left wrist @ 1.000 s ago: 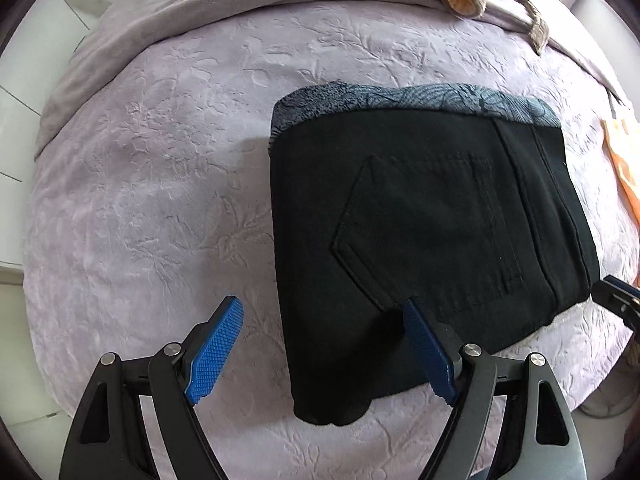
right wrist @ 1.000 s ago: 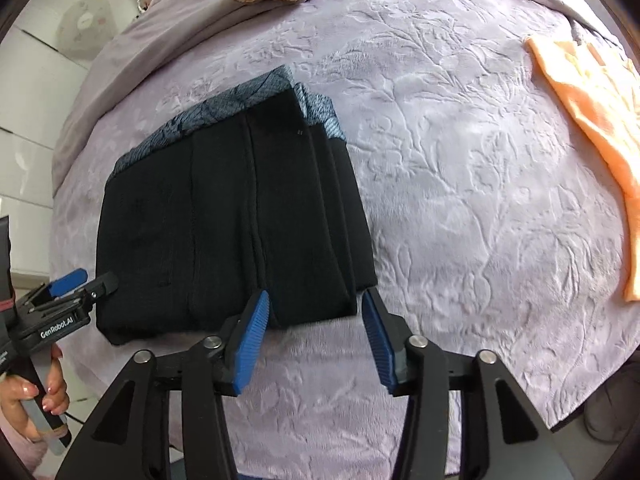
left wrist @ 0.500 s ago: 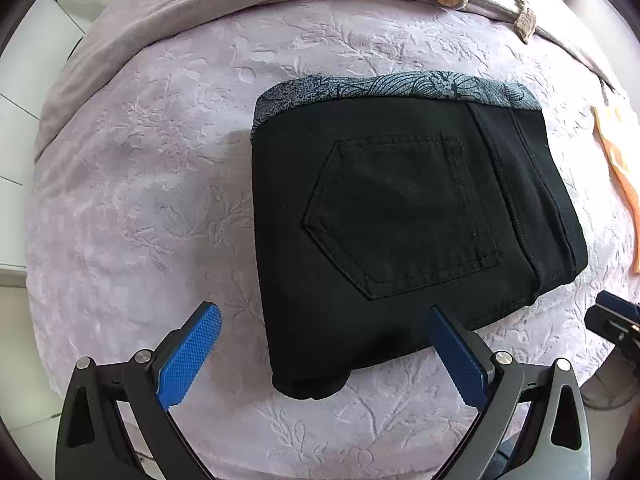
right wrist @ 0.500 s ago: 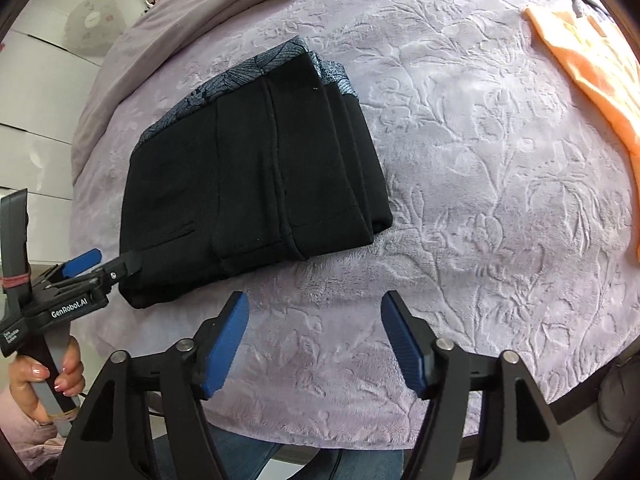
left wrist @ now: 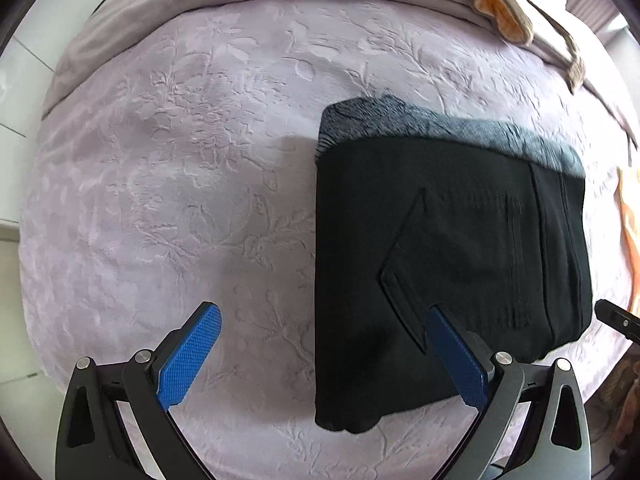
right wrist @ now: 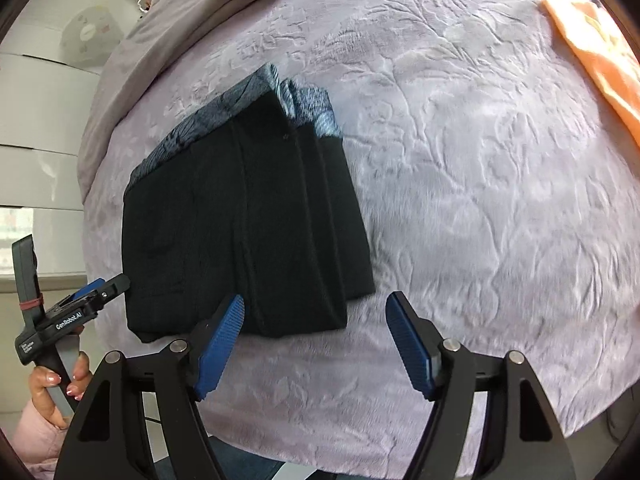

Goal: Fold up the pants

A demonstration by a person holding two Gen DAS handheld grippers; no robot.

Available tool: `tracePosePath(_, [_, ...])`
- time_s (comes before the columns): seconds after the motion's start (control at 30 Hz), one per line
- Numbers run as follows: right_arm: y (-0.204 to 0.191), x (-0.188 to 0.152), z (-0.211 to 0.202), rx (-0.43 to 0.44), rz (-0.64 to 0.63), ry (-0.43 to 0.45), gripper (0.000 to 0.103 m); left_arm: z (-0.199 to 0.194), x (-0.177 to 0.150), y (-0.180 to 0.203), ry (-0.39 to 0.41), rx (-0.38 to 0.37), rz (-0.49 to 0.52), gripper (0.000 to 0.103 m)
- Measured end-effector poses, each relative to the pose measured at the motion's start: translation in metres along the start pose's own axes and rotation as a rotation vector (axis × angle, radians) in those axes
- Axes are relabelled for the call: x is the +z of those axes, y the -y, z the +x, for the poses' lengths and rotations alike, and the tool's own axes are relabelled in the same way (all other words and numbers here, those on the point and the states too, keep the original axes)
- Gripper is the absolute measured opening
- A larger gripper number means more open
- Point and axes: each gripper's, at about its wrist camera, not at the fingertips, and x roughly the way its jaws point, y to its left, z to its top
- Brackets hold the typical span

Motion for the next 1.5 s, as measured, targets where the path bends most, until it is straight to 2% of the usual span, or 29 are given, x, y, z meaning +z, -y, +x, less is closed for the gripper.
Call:
tracePosePath(0.33, [0.025, 0.041, 0.027, 0.169, -0.028, -0.067, 0.077, 0.030, 0.025, -0.007, -0.008, -0.189, 0.051, 0.103])
tracePosePath(0.47, [0.031, 0.055, 0.040, 0.227, -0.050, -0.100, 0.077, 0.049, 0.037, -0.013, -0.030, -0.302, 0.043, 0.103])
tracePosePath(0.63, [0.047, 0.063, 0.055, 0.362, -0.039, -0.124, 0.077, 0.061, 0.040, -0.004, -0.021, -0.378, 0.061, 0.103])
tracePosePath(0.73, [0.048, 0.068, 0.063, 0.464, -0.054, -0.146, 0.078, 0.065, 0.041, 0.000, -0.018, -0.384, 0.071, 0.103])
tracePosePath(0.87, [0.044, 0.071, 0.072, 0.466, -0.053, -0.174, 0.075, 0.067, 0.042, -0.001, -0.040, -0.399, 0.037, 0.101])
tracePosePath(0.9, [0.043, 0.070, 0.073, 0.456, -0.040, -0.175, 0.072, 0.063, 0.041, 0.000, -0.028, -0.397, 0.044, 0.097])
tracePosePath(0.97, [0.038, 0.069, 0.067, 0.451, -0.037, -0.164, 0.058, 0.051, 0.037, 0.004, 0.008, -0.414, 0.073, 0.072])
tracePosePath(1.07, [0.033, 0.062, 0.052, 0.487, -0.014, -0.148, 0.048, 0.033, 0.031, 0.008, 0.040, -0.404, 0.115, 0.060])
tracePosePath(1.13, [0.032, 0.058, 0.042, 0.517, 0.001, -0.139, 0.046, 0.021, 0.027, 0.006, 0.053, -0.415, 0.109, 0.056])
tracePosePath(1.3, [0.022, 0.038, 0.016, 0.599, 0.047, -0.108, 0.046, -0.010, 0.006, -0.009, 0.068, -0.415, 0.100, 0.056])
tracePosePath(1.5, [0.002, -0.011, 0.006, 0.649, 0.080, -0.131, 0.045, -0.019, -0.025, -0.028, 0.046, -0.382, 0.109, 0.057])
